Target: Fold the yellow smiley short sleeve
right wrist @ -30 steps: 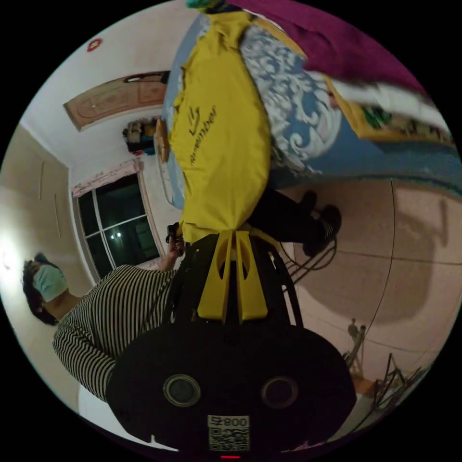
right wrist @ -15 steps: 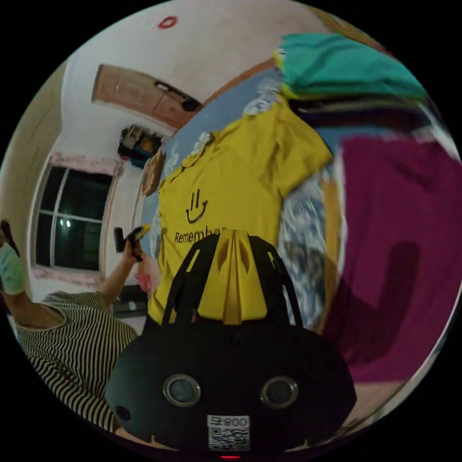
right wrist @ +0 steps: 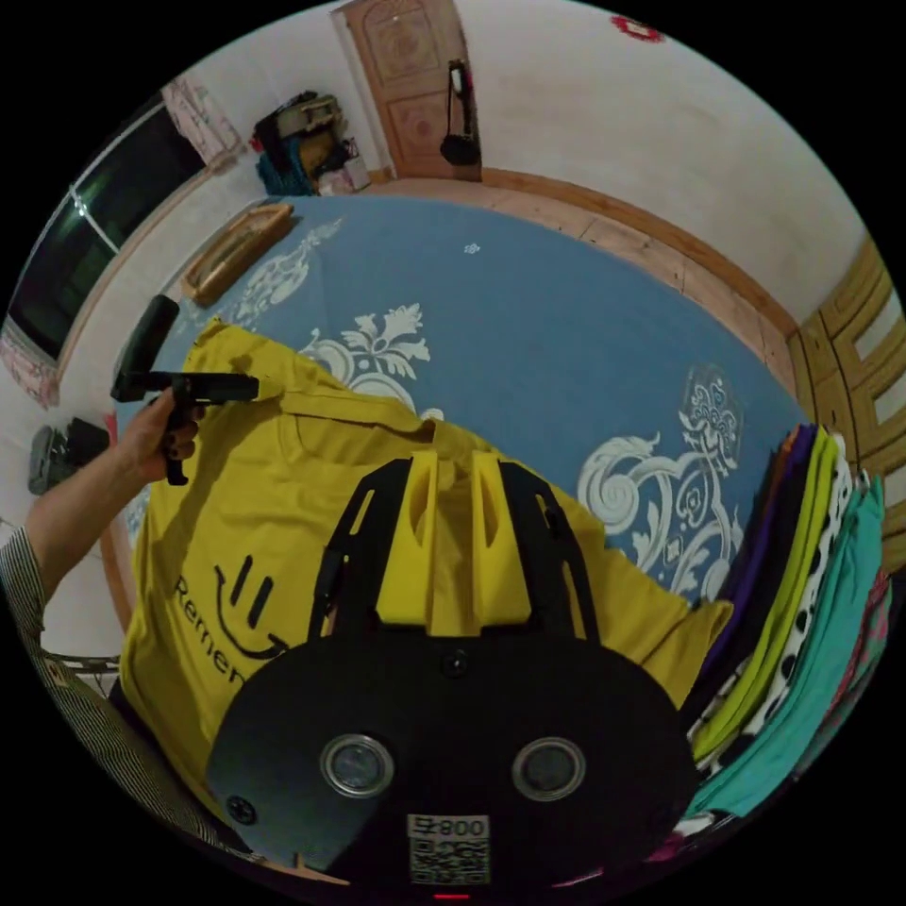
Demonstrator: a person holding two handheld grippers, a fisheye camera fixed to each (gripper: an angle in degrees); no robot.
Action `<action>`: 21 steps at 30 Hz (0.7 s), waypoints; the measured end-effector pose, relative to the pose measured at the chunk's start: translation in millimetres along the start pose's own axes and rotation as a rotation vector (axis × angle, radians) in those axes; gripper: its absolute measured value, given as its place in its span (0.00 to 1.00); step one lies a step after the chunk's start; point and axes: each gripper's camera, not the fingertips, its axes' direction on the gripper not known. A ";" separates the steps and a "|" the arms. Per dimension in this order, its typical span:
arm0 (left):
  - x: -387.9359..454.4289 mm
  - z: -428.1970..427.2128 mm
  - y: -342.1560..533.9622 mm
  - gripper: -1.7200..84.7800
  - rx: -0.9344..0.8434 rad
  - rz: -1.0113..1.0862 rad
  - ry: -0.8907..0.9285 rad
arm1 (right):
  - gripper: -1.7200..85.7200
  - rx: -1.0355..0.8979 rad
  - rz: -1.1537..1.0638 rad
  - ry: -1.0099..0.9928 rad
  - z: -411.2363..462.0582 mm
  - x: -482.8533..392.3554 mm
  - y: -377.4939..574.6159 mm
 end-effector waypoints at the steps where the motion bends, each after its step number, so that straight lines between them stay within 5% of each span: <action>1: -19.4 9.8 -11.3 0.06 0.001 -0.017 0.023 | 0.09 -0.039 -0.006 0.020 12.4 -4.2 -12.3; 15: -193.4 75.2 -133.5 0.07 0.095 -0.056 0.071 | 0.06 -0.001 0.142 -0.038 3.1 2.9 -84.4; 21: -279.9 93.9 -141.4 0.11 0.202 -0.076 0.237 | 0.07 0.101 0.275 -0.083 -17.9 17.0 -75.1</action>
